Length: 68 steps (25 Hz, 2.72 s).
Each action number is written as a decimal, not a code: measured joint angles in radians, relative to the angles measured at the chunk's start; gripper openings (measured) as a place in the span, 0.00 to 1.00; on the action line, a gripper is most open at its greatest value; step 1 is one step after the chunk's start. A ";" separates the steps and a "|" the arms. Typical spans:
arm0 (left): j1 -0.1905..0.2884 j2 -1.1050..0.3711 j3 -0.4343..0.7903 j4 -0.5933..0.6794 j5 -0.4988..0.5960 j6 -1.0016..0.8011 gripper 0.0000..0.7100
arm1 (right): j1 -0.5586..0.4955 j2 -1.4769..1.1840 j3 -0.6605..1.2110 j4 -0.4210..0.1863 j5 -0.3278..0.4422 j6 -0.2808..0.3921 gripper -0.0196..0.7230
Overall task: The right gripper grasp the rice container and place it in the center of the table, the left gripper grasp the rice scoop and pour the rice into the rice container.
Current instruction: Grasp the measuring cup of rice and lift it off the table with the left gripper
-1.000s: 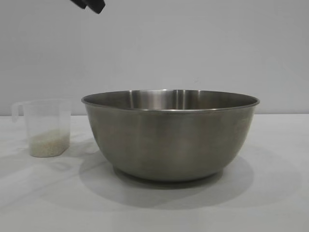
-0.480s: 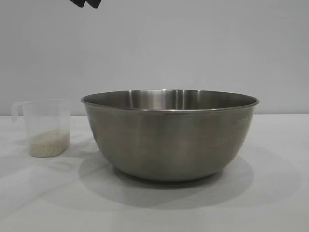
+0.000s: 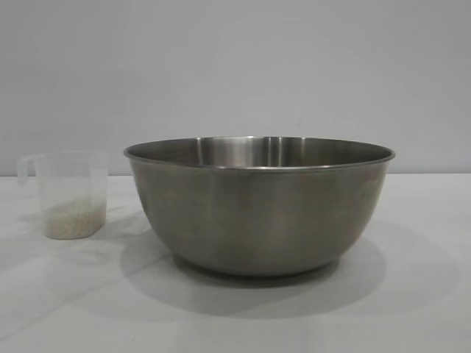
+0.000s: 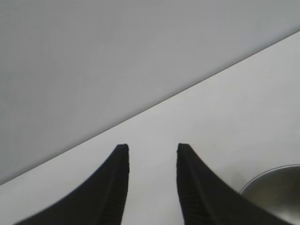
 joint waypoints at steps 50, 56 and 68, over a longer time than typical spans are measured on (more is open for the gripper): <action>0.155 0.397 0.796 0.725 -1.085 -0.947 0.31 | 0.000 0.000 0.000 0.000 0.000 -0.002 0.34; 0.155 0.434 0.766 0.709 -1.086 -0.947 0.31 | 0.000 0.000 0.000 0.000 0.000 -0.002 0.34; 0.157 0.522 0.684 0.702 -1.092 -0.947 0.31 | 0.000 0.000 0.000 0.000 0.000 -0.002 0.34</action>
